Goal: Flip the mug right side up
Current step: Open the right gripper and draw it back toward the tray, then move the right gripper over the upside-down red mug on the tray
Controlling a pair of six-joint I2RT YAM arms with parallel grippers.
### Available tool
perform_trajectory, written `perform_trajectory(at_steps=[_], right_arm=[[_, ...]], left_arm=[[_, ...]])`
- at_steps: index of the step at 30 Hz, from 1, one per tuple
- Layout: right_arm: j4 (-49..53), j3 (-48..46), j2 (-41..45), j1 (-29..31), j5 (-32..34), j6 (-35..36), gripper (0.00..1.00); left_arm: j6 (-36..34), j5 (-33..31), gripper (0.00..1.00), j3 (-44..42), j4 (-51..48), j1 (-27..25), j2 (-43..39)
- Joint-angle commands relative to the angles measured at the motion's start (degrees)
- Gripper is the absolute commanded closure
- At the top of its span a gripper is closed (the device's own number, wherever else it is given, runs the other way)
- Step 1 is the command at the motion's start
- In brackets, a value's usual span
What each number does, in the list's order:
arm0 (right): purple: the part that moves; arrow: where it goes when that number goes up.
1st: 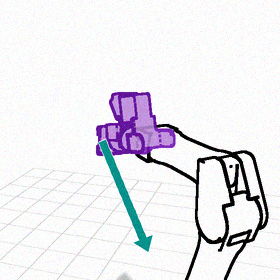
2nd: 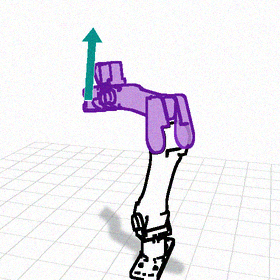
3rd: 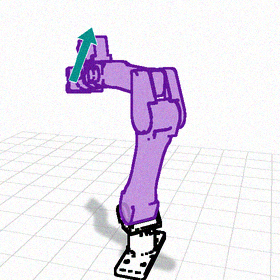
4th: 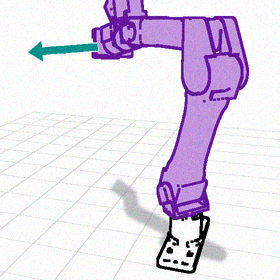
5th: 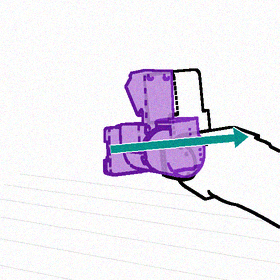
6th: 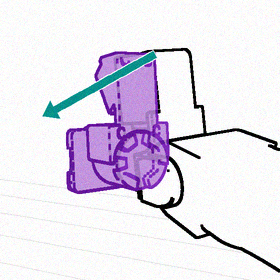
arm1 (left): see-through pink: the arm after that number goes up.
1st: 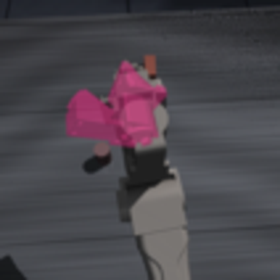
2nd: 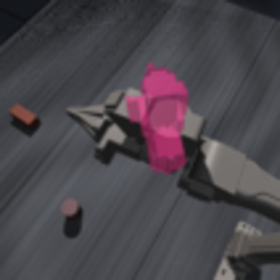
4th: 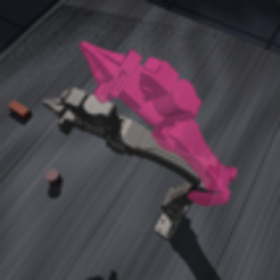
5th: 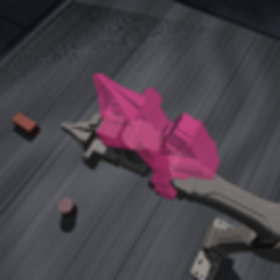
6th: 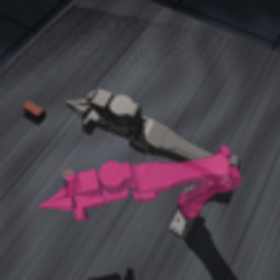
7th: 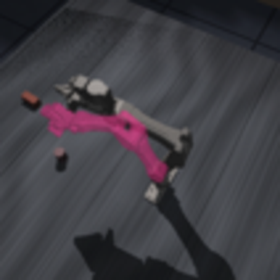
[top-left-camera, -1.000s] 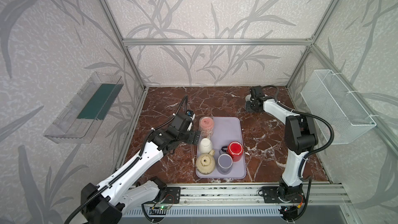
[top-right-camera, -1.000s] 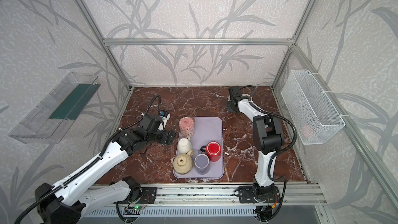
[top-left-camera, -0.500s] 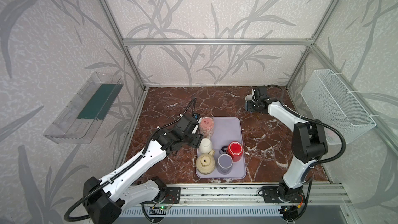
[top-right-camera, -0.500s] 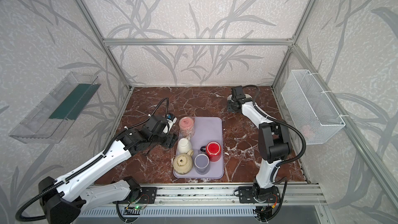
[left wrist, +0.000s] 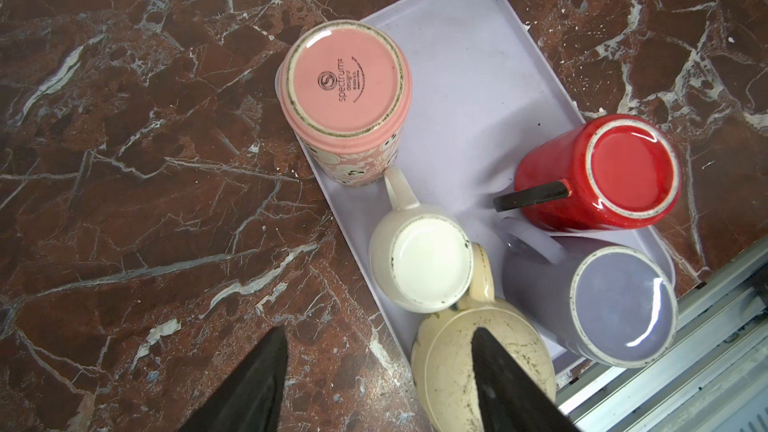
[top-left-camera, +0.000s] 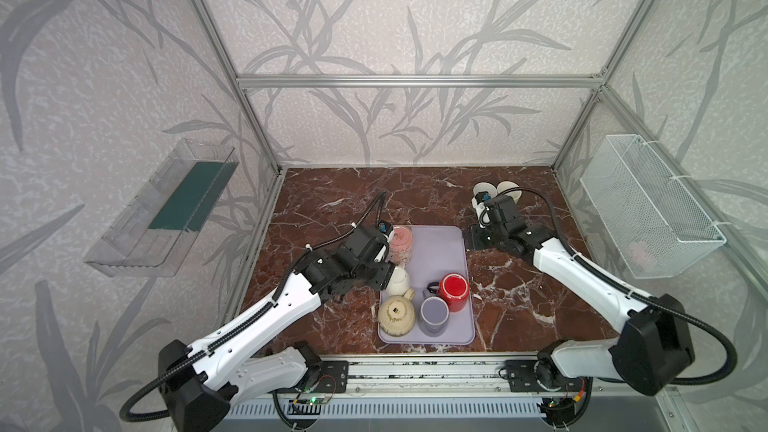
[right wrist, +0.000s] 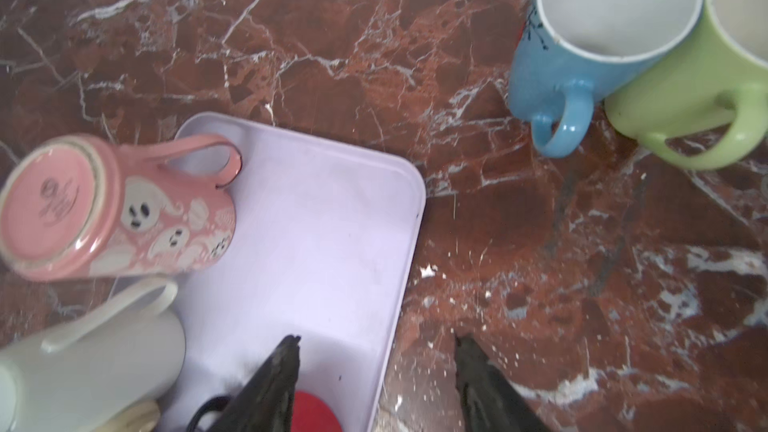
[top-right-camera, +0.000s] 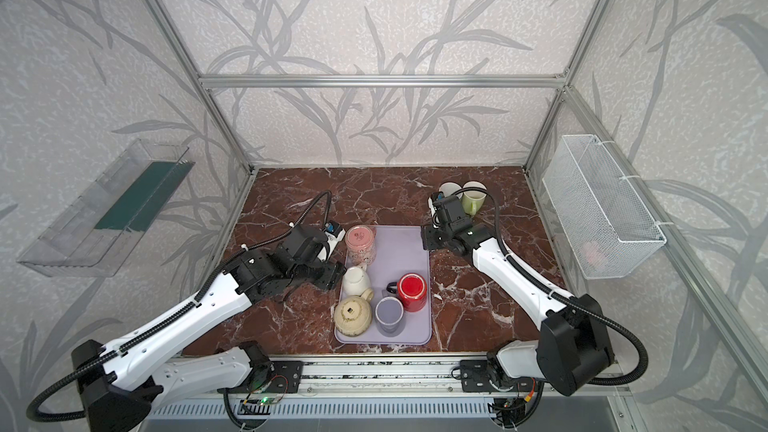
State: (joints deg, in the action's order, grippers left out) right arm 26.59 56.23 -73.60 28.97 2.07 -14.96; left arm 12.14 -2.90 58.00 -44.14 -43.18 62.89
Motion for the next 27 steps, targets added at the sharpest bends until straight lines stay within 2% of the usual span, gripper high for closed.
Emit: perform_trajectory(at_steps=[1, 8, 16, 27], right_arm=[[5.8, -2.2, 5.4, 3.3, 2.2, -0.8, 0.38], [14.6, -6.2, 14.4, 10.1, 2.5, -5.3, 0.37], [20.1, -10.6, 21.8, 14.3, 0.5, -11.1, 0.37], [11.8, -18.8, 21.5, 19.3, -2.6, -17.0, 0.36]], left_arm=[[0.2, 0.1, 0.3, 1.6, 0.5, -0.4, 1.3], [0.3, 0.0, 0.28, 1.1, -1.6, -0.6, 0.7], [1.5, -2.0, 0.26, -0.2, -3.6, -0.6, -3.6], [0.5, -2.5, 0.23, 1.4, 0.1, -0.6, 0.7]])
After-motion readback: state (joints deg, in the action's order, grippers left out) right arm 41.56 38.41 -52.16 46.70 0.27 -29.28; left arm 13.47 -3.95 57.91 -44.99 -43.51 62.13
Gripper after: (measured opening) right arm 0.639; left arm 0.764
